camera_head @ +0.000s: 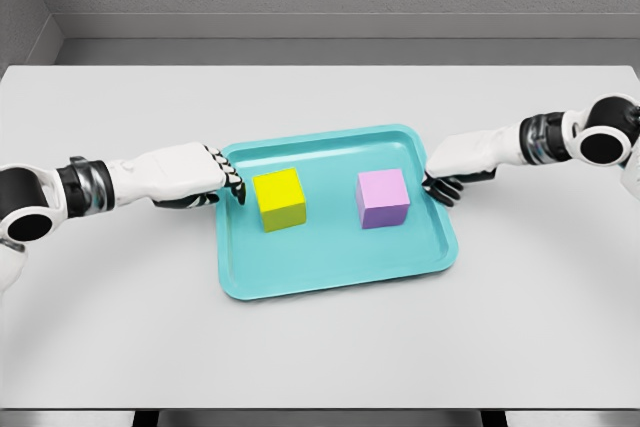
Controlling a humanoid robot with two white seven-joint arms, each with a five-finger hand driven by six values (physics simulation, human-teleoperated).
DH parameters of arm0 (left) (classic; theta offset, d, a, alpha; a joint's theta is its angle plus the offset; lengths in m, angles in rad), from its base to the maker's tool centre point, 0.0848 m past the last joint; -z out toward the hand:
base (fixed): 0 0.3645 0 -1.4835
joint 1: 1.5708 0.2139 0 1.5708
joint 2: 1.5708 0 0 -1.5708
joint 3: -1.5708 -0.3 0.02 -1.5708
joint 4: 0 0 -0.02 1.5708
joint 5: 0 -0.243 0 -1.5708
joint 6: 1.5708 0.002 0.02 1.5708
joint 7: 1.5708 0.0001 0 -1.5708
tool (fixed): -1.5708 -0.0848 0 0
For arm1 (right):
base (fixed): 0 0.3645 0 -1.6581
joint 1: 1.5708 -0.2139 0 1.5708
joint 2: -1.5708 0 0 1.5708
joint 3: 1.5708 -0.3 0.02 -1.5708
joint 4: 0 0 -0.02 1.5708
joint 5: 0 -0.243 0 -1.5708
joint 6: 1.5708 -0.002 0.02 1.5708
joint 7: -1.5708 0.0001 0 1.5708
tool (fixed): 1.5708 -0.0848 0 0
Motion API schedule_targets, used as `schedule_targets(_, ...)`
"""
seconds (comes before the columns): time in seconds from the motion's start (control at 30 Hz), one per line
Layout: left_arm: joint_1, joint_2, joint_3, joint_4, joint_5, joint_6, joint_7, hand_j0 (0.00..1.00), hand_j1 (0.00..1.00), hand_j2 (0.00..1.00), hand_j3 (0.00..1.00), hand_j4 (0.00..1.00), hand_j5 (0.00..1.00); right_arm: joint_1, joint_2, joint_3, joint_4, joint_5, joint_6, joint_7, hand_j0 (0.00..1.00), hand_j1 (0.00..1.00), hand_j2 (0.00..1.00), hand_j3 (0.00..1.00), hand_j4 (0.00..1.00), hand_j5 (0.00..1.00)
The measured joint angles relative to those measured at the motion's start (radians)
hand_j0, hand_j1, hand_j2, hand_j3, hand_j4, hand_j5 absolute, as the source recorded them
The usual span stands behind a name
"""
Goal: Push two cubes
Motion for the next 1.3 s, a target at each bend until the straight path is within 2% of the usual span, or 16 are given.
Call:
schedule_targets(0.77,-0.002,-0.041,0.0,0.013,0.002,0.003,0.0,0.56,0.56,0.56,0.56,0.56,0.56,-0.015,0.048,0.046,0.003,0.025,0.043,-0.029,0.12,0.12,0.12,0.12,0.12,0.12)
schedule_targets(0.97,-0.008,-0.05,0.0,0.031,-0.003,0.001,0.0,0.56,0.56,0.56,0.56,0.56,0.56,-0.025,0.052,0.058,-0.02,0.04,0.018,-0.019,0.12,0.12,0.12,0.12,0.12,0.12)
schedule_targets(1.3,-0.009,-0.068,0.001,0.047,-0.002,0.002,0.0,0.56,0.56,0.56,0.56,0.56,0.56,-0.031,0.052,0.067,-0.055,0.0,0.001,-0.001,0.12,0.12,0.12,0.12,0.12,0.12)
